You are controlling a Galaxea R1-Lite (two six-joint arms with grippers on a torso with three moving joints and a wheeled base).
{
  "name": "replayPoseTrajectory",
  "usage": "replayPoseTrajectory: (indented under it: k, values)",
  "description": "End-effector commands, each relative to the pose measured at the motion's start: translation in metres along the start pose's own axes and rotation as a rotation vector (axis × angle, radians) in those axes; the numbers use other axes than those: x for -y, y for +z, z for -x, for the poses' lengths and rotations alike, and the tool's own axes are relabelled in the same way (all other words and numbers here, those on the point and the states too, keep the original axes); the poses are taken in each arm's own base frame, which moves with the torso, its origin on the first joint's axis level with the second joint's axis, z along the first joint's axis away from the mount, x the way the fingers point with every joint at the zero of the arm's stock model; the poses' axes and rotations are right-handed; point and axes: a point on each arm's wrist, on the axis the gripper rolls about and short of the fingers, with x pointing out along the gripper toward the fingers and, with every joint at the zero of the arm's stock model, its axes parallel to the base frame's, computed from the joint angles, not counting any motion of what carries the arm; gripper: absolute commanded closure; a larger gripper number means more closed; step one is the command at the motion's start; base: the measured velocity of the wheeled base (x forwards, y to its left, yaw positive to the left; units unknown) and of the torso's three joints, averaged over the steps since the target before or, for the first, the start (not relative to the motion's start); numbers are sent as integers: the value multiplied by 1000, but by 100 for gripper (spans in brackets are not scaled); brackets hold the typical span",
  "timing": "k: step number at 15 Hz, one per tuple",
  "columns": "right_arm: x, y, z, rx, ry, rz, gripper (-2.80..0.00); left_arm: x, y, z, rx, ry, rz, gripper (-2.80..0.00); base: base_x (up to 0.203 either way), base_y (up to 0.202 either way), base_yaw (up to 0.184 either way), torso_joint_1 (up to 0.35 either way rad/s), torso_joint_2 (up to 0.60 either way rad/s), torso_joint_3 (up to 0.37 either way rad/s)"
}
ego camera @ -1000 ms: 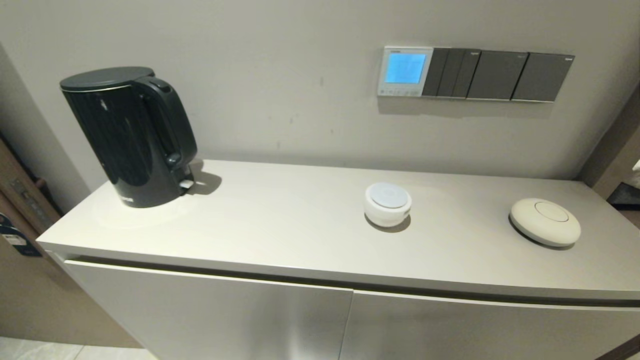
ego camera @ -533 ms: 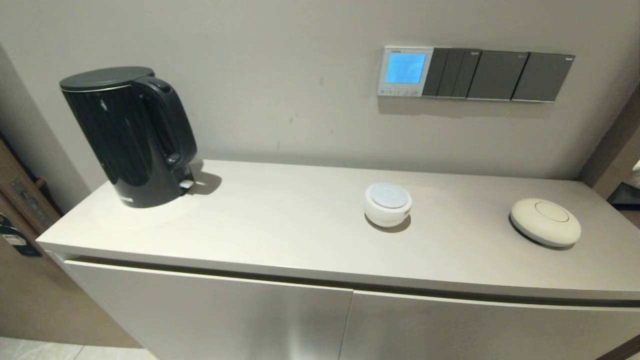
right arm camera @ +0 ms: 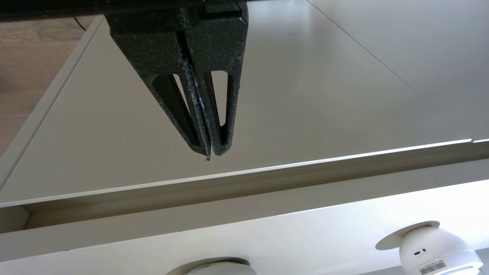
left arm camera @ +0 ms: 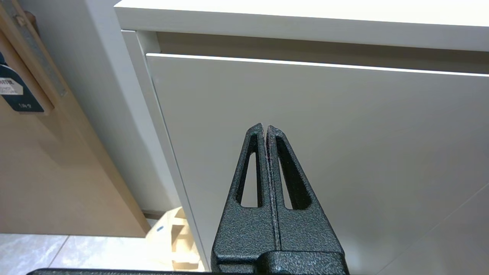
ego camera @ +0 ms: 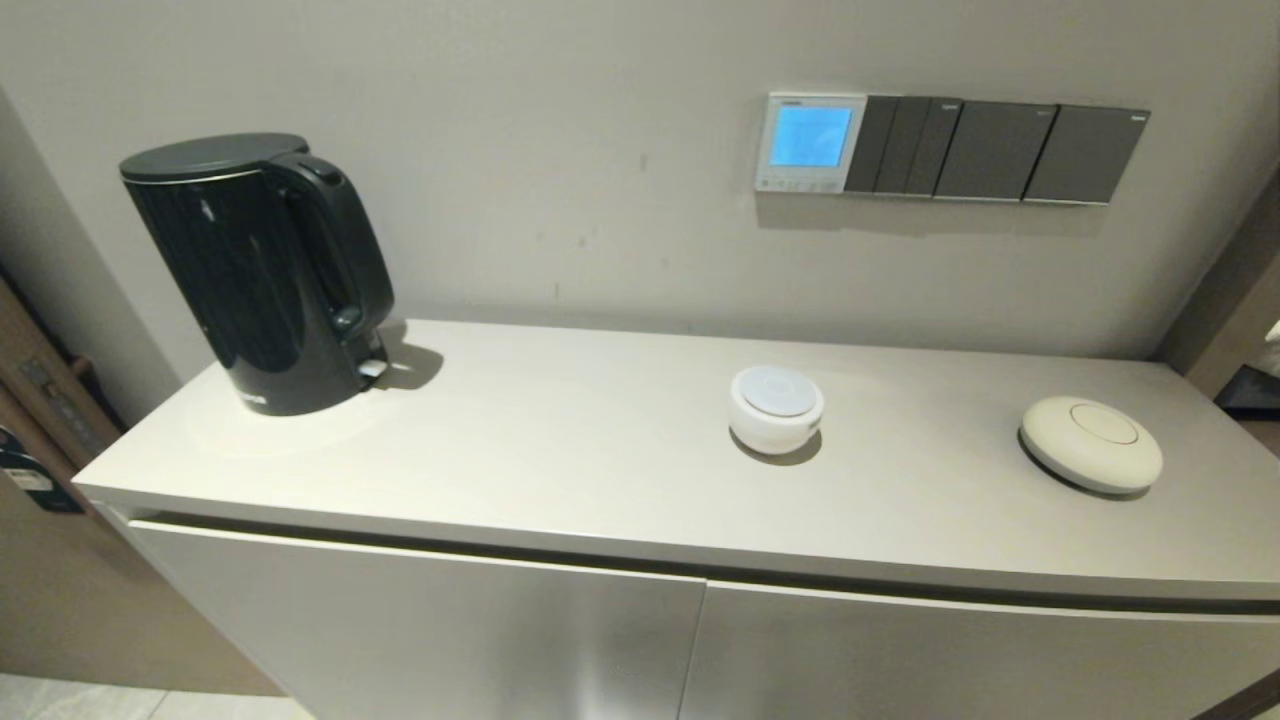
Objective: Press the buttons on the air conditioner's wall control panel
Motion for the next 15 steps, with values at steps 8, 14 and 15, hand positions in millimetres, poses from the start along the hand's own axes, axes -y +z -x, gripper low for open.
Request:
replayPoseTrajectory:
  k: [8, 14, 15]
  values:
    - [0, 0, 0, -5, 0, -14, 0, 0, 0, 0, 1, 2, 0, 0, 0, 0, 0, 0, 0, 0]
    - [0, 0, 0, -5, 0, -36, 0, 0, 0, 0, 1, 0, 0, 0, 0, 0, 0, 0, 0, 0]
    - [0, 0, 0, -4, 1, -36, 0, 0, 0, 0, 0, 1, 0, 0, 0, 0, 0, 0, 0, 0]
